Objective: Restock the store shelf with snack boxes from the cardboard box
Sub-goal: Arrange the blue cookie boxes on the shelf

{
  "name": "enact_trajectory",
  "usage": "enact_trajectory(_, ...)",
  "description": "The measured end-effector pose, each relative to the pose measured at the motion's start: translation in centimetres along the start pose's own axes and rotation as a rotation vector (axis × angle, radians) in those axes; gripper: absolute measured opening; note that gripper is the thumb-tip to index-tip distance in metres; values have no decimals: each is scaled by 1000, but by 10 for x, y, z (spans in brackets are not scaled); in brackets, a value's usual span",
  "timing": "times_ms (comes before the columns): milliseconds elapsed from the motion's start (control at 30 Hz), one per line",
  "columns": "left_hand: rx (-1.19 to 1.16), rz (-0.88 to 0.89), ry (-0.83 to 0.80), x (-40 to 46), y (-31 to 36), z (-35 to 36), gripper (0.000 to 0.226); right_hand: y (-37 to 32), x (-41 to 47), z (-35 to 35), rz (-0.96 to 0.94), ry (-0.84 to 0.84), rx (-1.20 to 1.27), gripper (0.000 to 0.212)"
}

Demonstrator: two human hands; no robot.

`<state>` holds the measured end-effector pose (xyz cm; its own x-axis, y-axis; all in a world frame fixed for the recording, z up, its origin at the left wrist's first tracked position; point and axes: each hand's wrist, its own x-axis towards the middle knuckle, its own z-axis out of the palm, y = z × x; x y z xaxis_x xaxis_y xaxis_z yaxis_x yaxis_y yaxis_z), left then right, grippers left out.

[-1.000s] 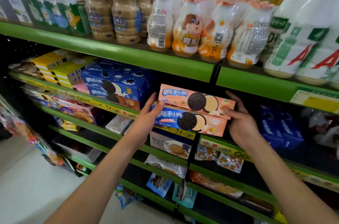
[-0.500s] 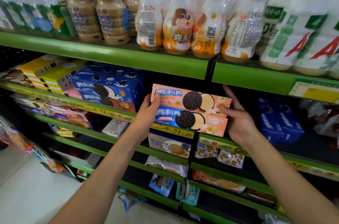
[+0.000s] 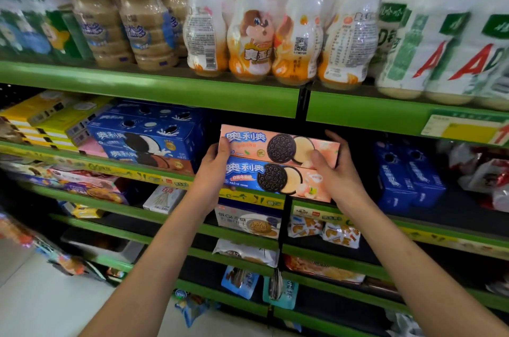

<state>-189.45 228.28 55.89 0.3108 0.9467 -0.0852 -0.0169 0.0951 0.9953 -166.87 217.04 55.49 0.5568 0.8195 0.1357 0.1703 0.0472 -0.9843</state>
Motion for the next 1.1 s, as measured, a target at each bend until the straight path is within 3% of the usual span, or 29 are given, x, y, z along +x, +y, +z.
enact_trajectory(333,46,-62,55,-1,-7,-1,108,-2,-4,0,-43,23,46,47)
enact_trajectory(600,109,20,45,-13,-2,2,91,-8,-6,2,-23,65,106,10)
enact_trajectory(733,197,34,41,-13,2,2,76,-11,-9,2,-24,47,141,13)
enact_trajectory(1100,215,23,60,-5,-3,0,91,-9,-2,1,50,56,120,18)
